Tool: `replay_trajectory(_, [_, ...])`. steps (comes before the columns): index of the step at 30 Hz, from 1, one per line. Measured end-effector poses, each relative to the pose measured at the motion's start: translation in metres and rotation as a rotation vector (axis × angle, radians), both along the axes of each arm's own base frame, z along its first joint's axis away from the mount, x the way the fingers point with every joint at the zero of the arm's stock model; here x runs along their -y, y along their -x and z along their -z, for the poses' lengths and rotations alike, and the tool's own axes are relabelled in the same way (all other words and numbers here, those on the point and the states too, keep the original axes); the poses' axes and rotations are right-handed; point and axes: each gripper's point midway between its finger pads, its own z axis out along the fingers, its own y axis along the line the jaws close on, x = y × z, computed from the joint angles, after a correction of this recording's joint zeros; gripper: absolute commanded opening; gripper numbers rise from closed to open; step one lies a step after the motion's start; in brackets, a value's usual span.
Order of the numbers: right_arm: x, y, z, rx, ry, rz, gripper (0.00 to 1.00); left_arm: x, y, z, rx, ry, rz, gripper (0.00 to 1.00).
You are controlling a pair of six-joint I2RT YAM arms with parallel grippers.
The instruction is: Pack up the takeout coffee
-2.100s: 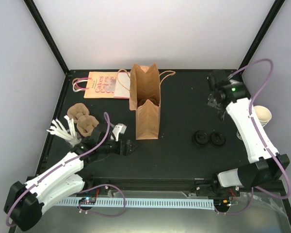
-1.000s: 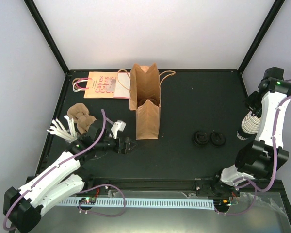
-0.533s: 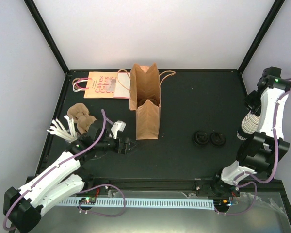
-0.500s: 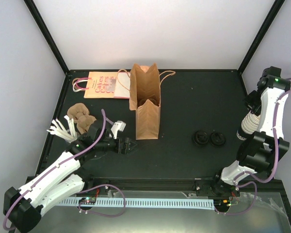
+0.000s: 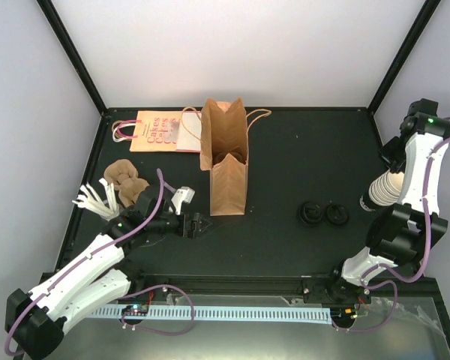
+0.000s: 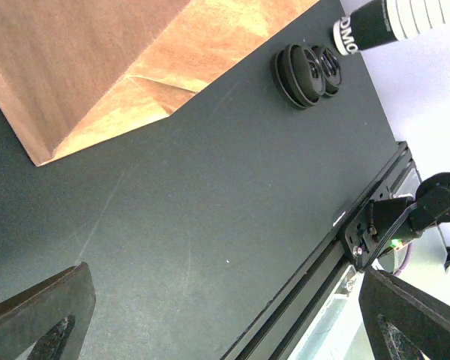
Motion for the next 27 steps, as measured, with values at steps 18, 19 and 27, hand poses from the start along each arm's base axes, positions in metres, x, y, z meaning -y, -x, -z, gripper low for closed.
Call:
replay_trajectory(18, [0.003, 0.001, -0.025, 0.014, 0.051, 0.003, 0.03, 0.000, 0.000, -0.001, 0.002, 0.002, 0.000, 0.99])
replay_trajectory(19, [0.003, 0.000, -0.028, 0.019, 0.053, 0.002, 0.03, 0.000, 0.000, -0.001, 0.003, 0.002, 0.000, 0.99])
replay_trajectory(27, [-0.004, -0.015, -0.053, 0.074, 0.071, -0.028, 0.02, -0.001, 0.001, -0.006, 0.024, 0.012, -0.005, 0.99])
